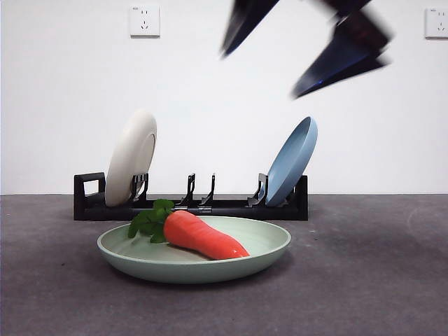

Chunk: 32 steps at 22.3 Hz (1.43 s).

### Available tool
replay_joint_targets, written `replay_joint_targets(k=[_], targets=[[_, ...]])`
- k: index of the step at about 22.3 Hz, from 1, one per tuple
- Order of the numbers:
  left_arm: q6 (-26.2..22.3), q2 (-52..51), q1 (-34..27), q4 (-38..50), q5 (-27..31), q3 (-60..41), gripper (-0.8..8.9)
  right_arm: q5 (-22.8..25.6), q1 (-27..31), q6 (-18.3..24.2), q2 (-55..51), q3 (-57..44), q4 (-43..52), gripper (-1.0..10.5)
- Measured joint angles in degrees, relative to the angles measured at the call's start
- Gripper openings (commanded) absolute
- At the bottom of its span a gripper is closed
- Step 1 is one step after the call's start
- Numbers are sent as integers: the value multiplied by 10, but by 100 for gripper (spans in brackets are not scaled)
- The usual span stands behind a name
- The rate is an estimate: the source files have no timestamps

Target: Take the green plate from the plate rack,put the plate on the table,take the carrot from the table,put the carrot in the plate

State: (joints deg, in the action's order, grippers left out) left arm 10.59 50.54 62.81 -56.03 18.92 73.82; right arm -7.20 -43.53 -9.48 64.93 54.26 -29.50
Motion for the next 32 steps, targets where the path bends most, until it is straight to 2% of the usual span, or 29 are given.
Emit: replay_joint_targets(k=[3, 5, 8, 9, 10, 12, 13, 29, 32], targets=[[0, 0, 0, -22, -2, 0, 314, -18, 0, 0, -92, 0, -143, 500], [0, 0, 0, -40, -25, 0, 313, -18, 0, 0, -139, 0, -220, 500], [0, 0, 0, -57, -72, 0, 308, -18, 0, 0, -185, 0, -277, 487], [0, 0, 0, -63, -80, 0, 285, -18, 0, 0, -193, 0, -283, 433], [0, 0, 0, -68, -86, 0, 203, -18, 0, 0, -200, 0, -285, 342], [0, 0, 0, -77, -90, 0, -23, -18, 0, 0, -210, 0, -287, 104], [0, 0, 0, -83, -90, 0, -2, -18, 0, 0, -213, 0, -287, -26], [1, 0, 0, -95, -88, 0, -4, -17, 0, 0, -214, 0, -287, 1], [1, 0, 0, -96, -88, 0, -4, 22, 0, -7, -214, 0, -285, 1]])
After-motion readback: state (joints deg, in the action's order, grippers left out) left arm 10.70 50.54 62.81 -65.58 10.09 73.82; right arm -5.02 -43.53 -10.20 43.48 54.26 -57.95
